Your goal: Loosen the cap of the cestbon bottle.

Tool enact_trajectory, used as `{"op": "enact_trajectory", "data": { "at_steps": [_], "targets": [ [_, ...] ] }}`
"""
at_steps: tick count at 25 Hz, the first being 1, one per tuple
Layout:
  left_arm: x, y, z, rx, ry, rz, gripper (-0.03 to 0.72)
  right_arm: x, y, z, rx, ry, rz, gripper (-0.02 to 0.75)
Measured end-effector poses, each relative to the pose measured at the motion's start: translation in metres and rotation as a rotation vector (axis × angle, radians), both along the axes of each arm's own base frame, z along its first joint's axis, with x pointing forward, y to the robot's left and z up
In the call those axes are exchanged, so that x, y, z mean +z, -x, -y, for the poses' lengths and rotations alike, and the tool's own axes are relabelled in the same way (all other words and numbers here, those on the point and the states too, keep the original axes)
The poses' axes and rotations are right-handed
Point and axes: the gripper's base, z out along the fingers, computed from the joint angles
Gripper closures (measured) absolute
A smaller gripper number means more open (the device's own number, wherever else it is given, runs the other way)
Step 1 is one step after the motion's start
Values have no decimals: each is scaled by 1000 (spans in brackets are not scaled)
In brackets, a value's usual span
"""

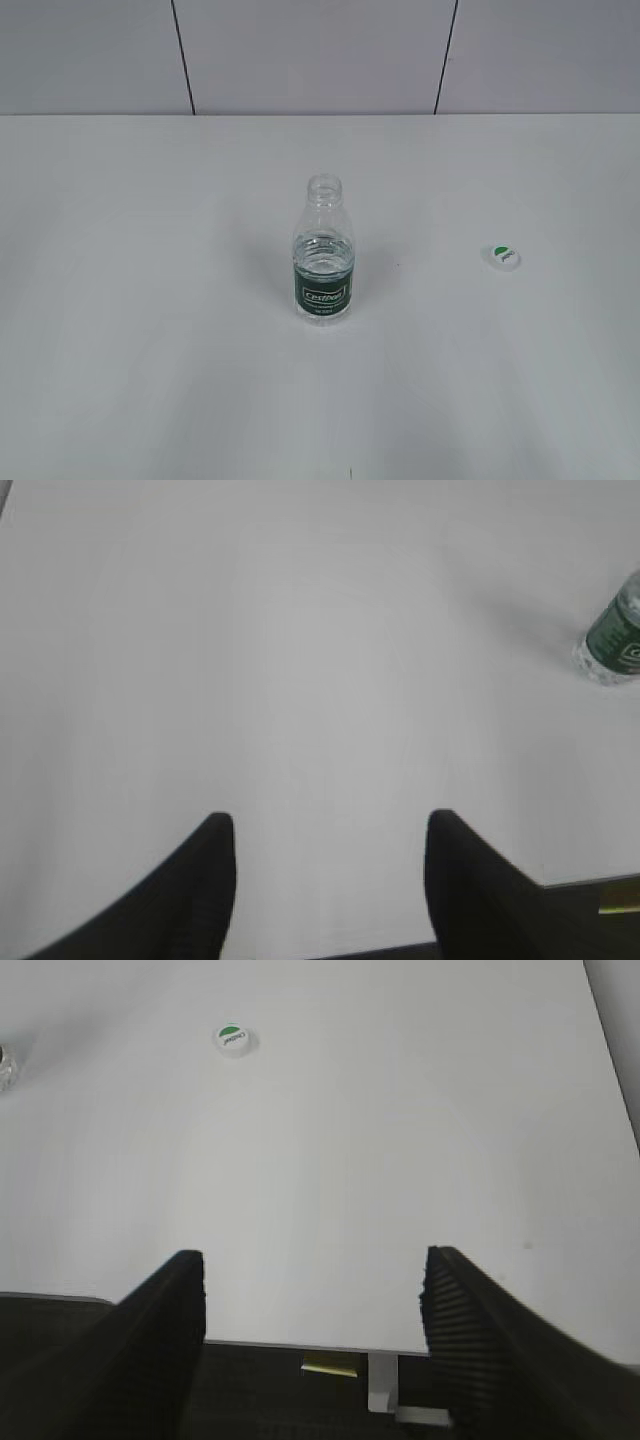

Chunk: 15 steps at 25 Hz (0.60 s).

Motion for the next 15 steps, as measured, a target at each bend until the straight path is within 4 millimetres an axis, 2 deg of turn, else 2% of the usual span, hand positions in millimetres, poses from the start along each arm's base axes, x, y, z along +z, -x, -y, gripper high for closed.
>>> {"op": "enact_trajectory", "data": {
  "at_steps": [4, 6, 15],
  "targets": [
    [-8, 16, -2, 0, 9, 85, 304, -19, 16, 3, 7, -3, 75, 220],
    [-11, 19, -3, 2, 9, 99, 304, -21, 19, 3, 8, -6, 97, 220],
    [-14, 11, -3, 0, -5, 154, 304, -24, 12, 2, 11, -12, 147, 220]
  ]
}}
